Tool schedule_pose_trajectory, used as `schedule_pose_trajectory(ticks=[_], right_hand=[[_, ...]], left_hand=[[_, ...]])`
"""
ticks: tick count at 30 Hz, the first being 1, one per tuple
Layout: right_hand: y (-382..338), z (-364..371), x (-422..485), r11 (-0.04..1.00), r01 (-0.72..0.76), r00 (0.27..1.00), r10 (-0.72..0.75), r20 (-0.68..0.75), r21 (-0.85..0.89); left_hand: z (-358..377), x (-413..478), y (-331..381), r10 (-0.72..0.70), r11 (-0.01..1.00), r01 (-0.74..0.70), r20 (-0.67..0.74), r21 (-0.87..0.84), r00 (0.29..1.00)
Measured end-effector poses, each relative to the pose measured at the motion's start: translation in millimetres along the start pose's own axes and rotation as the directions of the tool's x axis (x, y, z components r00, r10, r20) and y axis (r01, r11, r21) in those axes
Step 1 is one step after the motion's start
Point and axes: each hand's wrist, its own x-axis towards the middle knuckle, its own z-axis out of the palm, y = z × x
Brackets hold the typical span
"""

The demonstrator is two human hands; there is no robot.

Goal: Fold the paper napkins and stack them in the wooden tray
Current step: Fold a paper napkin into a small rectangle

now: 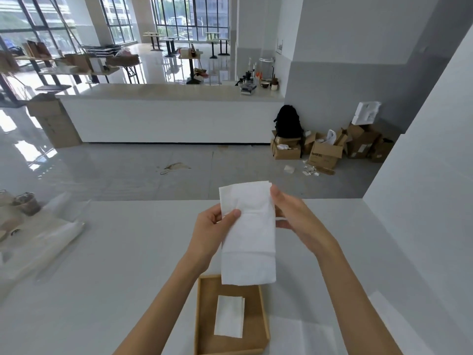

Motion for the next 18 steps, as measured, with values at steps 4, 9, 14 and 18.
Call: schedule_pose_trajectory(ticks=[4, 9, 14, 18], right_hand=[[27, 20, 1, 0.992, 0.024, 0.998, -0.015, -0.066, 0.125], [33, 29, 12, 0.991, 0.097, 0.984, -0.081, -0.16, 0.092], [31, 28, 15, 0.992, 0.103, 0.981, -0.089, -0.175, 0.074], [32, 25, 16, 0.993, 0.087, 0.985, -0.074, -0.158, 0.078]], left_hand=[[-6, -1, -2, 0.012, 1.0, -0.012, -0.025, 0.021, 1.0], [-13, -2, -1, 0.009, 1.0, -0.008, -0.023, 0.022, 1.0], [-18, 0, 3, -0.008, 0.998, 0.011, -0.048, 0.066, 0.999], [-18, 1, 2, -0.008, 0.995, 0.014, -0.063, 0.096, 0.998]])
